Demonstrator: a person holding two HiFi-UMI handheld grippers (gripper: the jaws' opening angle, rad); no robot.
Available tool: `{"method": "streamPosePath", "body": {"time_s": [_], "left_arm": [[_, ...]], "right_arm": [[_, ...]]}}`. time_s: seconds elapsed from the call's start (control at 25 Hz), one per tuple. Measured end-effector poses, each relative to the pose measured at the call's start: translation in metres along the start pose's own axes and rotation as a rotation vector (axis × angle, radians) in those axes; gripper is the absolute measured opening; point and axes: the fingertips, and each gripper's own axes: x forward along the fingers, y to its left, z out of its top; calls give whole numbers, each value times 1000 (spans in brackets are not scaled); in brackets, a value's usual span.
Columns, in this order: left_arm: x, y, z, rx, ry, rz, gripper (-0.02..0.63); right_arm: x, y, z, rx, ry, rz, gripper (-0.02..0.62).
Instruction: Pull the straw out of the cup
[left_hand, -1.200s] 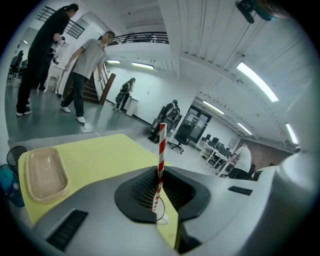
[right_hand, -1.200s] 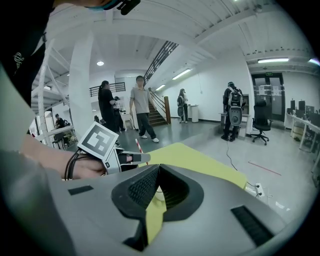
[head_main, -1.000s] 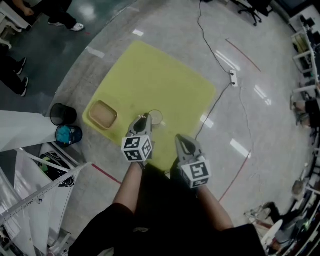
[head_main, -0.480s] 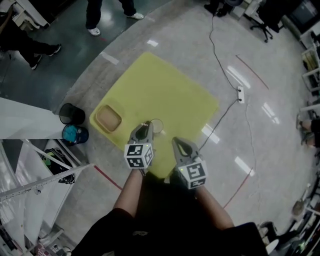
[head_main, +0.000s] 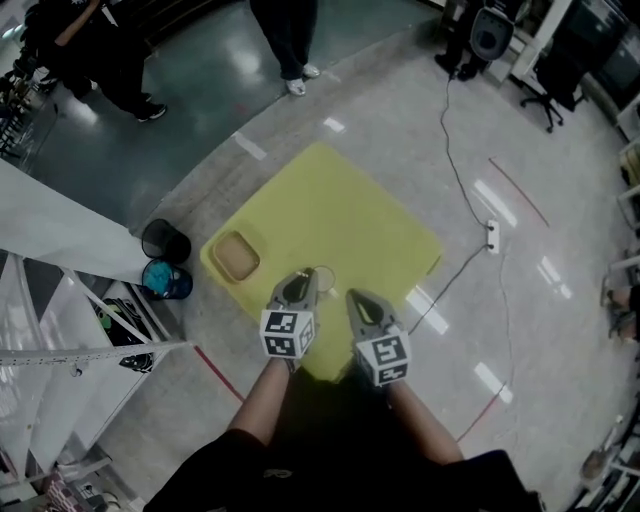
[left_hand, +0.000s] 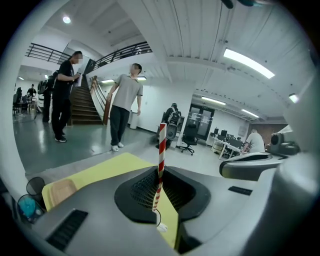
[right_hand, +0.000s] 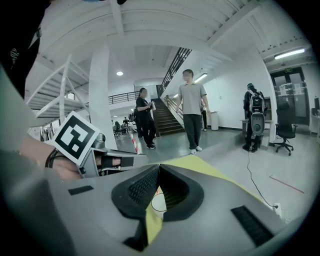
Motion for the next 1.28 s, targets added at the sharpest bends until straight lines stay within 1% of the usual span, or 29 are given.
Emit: {"method": "streamPosePath", "body": {"time_s": [0.2,0.44,0.84,1.28], "left_arm": [[-16,-6,13,-3,-24,19,63],[-31,-14,31,3,-64,20,63],[-36,-24,44,24,-98,41,63],[-42,-27,53,30,-116,41,63]], "right_arm": [[-2,-2,10,-8,-15,12,17],[-1,-2,30,-34,-57,18,15],[-6,-13,39,-57,-75,12,15],[-11,-13,50,-75,-96,6,15]]}}
